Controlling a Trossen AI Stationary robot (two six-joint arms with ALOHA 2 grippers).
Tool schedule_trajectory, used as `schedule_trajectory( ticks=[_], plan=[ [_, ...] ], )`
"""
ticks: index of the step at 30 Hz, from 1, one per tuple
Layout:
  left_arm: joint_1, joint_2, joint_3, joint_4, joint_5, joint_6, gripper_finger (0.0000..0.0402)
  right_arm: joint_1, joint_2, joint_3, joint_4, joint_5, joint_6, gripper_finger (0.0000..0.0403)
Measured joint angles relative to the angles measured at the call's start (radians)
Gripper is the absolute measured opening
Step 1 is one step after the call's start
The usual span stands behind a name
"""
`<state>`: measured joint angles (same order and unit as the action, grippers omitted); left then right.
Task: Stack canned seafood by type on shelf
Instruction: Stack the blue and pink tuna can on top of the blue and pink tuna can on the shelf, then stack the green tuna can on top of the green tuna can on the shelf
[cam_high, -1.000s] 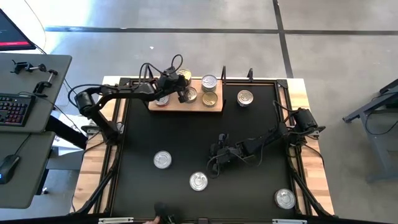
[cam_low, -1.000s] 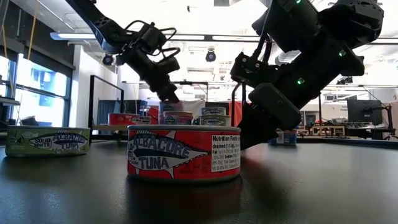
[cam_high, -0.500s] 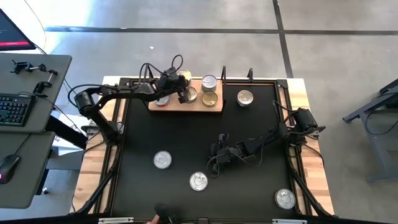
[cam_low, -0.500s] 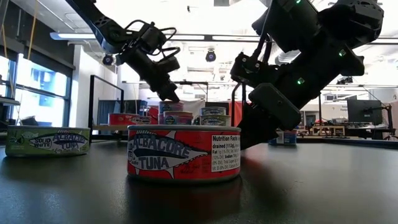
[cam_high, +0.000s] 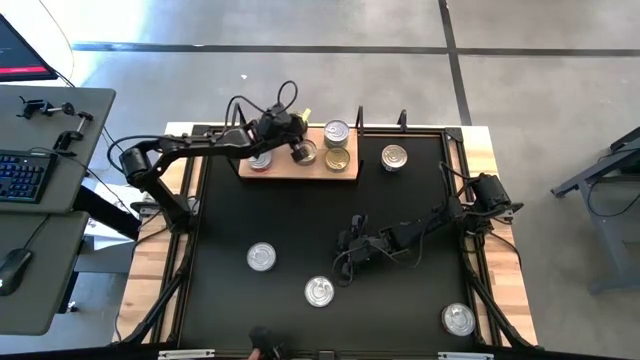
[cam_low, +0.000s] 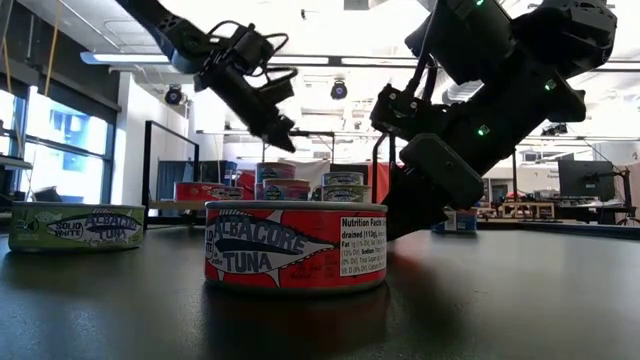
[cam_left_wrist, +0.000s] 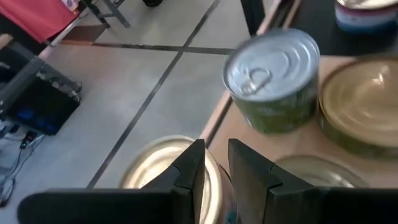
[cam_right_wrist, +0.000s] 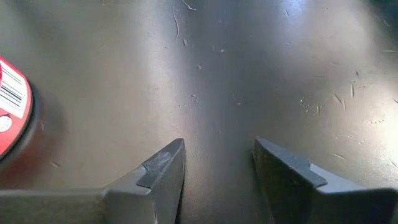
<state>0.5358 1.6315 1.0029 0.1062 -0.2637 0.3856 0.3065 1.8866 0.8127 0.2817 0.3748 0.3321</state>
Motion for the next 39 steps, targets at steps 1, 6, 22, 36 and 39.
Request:
schedule_trajectory(
  ticks=[1,6,22,36,39],
  plan=[
    [-0.002,0.0,0.025,-0.03,-0.012,-0.009,0.0064,0.0,0.0,0.0,0.0,0.0,0.0,0.0188],
    [0.013,0.0,0.117,-0.182,-0.089,-0.045,0.0055,0.0,0.0,0.0,0.003,0.0,0.002,0.0188],
    [0.077,0.117,0.127,-0.166,0.034,-0.07,0.001,-0.001,0.0,0.0,0.015,0.0,0.0,0.0188],
    [-0.02,0.007,0.122,-0.125,0.003,-0.017,0.0009,-0.001,-0.001,0.0,0.016,0.0,0.003,0.0188],
    [-0.08,-0.05,0.122,-0.21,0.003,-0.02,0.0009,-0.001,-0.001,0.0,0.018,0.001,0.007,0.0188]
  ],
)
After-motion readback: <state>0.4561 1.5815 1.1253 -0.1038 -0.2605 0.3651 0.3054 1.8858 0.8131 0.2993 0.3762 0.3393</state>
